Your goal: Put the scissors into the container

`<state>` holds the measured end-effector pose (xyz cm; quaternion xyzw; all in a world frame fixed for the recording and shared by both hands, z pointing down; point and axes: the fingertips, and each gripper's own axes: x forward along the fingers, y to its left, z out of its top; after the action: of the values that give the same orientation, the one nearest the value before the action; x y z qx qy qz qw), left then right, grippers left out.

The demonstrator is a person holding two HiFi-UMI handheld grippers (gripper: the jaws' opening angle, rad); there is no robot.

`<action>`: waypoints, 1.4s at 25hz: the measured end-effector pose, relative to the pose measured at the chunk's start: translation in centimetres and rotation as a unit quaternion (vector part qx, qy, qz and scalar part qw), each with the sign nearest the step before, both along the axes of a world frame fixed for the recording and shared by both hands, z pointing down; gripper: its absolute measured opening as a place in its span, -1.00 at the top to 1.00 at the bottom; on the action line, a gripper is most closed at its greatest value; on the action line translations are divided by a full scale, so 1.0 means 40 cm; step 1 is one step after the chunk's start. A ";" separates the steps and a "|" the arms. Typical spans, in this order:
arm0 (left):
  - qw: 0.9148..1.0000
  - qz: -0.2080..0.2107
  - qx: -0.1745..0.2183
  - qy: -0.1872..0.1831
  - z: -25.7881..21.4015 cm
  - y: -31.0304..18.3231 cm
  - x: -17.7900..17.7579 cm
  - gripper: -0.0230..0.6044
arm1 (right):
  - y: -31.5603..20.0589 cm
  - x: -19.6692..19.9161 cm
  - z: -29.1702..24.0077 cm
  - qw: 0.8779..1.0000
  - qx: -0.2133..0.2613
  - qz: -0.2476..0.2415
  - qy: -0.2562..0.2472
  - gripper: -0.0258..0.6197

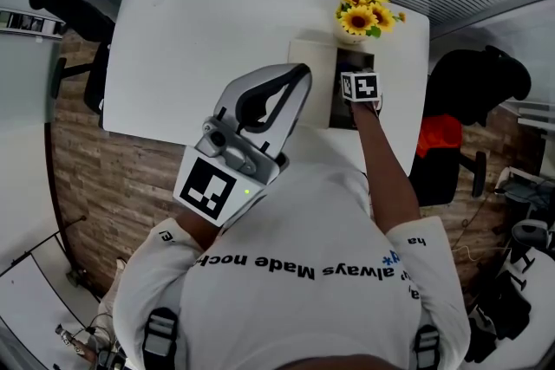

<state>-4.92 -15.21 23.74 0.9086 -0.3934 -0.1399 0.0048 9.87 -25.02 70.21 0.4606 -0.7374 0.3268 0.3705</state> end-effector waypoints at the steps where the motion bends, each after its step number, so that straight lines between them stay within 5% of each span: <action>1: 1.000 0.000 0.000 0.000 0.000 0.001 0.001 0.86 | 0.000 0.000 -0.008 1.000 0.005 0.001 -0.001 0.66; 18: 1.000 0.007 0.000 0.007 -0.002 0.013 0.017 0.86 | 0.020 0.025 -0.154 0.993 0.114 -0.025 -0.020 0.73; 35: 1.000 0.007 -0.007 -0.003 0.015 0.014 0.028 0.87 | 0.048 0.006 -0.440 0.969 0.239 -0.055 -0.038 0.78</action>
<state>-3.80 -14.67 24.33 0.9118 -0.3879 -0.1341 0.0111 10.11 -23.10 52.60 0.4813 -0.8321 0.1378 0.2387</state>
